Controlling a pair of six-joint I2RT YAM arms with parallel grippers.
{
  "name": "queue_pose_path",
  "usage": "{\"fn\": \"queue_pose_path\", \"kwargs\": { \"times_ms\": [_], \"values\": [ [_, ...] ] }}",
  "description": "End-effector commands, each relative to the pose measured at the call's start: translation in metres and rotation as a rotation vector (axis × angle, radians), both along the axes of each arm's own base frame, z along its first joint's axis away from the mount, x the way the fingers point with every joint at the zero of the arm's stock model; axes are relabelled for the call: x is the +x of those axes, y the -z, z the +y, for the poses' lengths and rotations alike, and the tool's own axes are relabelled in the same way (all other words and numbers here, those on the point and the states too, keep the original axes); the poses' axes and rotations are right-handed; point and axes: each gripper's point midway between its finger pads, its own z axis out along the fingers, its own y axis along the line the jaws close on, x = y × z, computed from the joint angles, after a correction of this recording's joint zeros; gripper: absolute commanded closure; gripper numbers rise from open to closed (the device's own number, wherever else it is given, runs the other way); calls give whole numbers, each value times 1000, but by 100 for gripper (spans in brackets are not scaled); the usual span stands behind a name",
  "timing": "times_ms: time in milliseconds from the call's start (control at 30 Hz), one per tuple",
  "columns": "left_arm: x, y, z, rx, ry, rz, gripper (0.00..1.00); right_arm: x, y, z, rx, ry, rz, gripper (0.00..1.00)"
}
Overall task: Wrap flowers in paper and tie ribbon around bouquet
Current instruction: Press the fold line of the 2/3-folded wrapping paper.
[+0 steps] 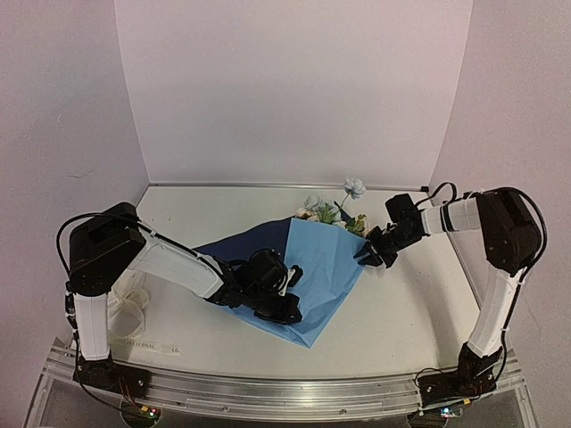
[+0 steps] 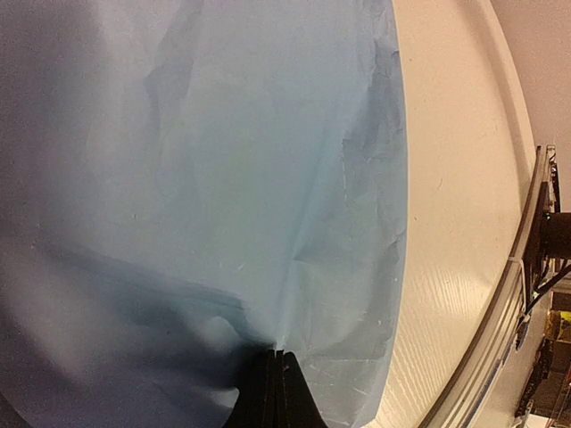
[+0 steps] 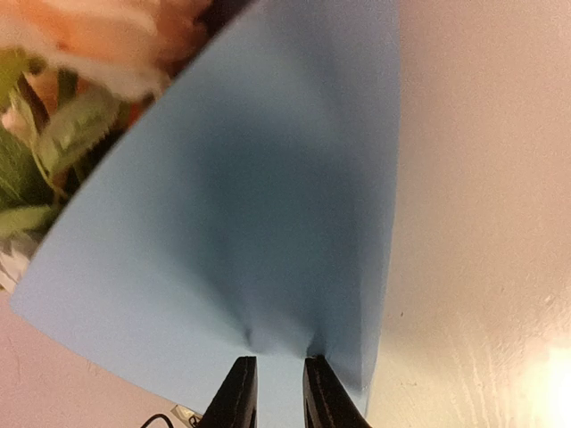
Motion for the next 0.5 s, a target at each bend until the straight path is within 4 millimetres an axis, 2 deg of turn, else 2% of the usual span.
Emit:
{"fn": "queue_pose_path", "kwargs": {
  "times_ms": [0,100,367,467],
  "values": [
    [-3,24,22,111,-17,13,100,15,-1,-14,-9,-5,33,80],
    [-2,20,21,107,-19,4,100,21,-2,-19,-4,-7,46,80],
    [0,18,18,98,-21,3,100,17,10,-33,-34,-24,102,80],
    [2,14,17,92,-22,-6,99,10,6,-35,-54,-62,123,80]
  ]
}}
